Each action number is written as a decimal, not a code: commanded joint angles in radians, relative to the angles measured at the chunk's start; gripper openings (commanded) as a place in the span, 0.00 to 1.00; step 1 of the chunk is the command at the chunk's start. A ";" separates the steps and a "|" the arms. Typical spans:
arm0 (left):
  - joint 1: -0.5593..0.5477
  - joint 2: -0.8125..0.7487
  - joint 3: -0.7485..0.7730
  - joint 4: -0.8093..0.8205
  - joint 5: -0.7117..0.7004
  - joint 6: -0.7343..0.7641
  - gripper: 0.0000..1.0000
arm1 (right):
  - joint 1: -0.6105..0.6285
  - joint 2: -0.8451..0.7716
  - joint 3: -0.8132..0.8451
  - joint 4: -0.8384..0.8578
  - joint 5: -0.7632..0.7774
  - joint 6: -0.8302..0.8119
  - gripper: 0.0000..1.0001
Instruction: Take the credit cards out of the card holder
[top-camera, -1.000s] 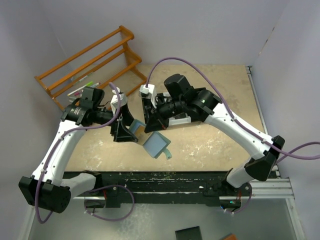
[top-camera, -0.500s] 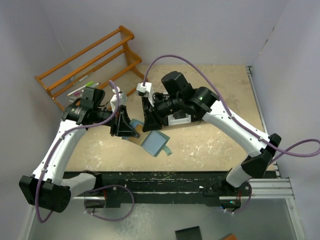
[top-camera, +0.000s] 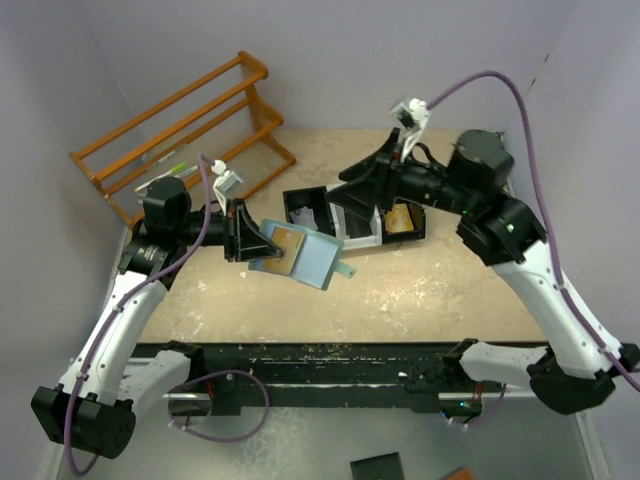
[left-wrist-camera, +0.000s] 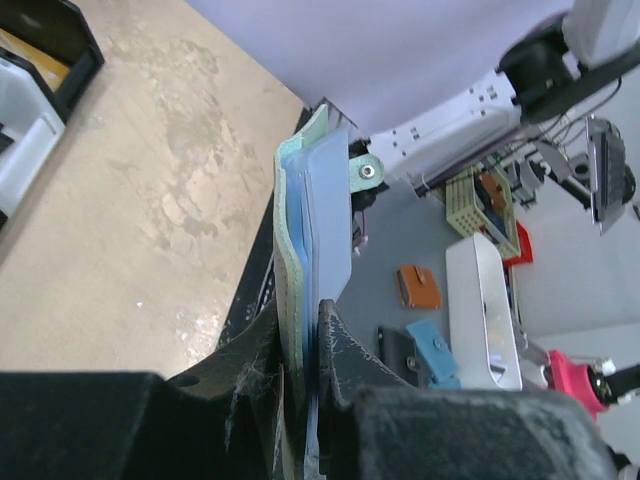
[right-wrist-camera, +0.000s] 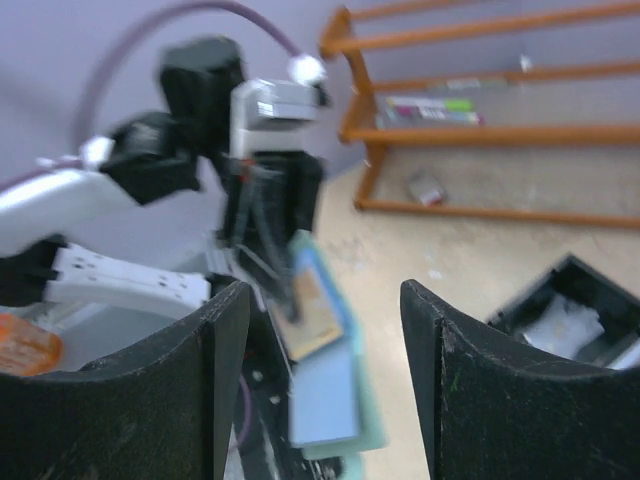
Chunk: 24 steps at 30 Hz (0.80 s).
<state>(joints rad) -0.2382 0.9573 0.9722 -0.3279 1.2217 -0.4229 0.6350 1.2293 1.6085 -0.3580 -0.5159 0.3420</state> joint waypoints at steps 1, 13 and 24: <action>-0.001 -0.007 0.028 0.186 -0.086 -0.189 0.00 | 0.013 -0.067 -0.083 0.247 -0.075 0.176 0.62; -0.001 -0.012 0.017 0.326 -0.126 -0.310 0.00 | 0.137 -0.063 -0.417 0.533 -0.174 0.356 0.55; -0.001 -0.014 -0.010 0.551 0.021 -0.483 0.00 | 0.137 -0.042 -0.509 0.610 -0.199 0.417 0.50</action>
<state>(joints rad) -0.2367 0.9535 0.9699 0.0402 1.1469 -0.7883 0.7708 1.2079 1.1194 0.1524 -0.6998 0.7246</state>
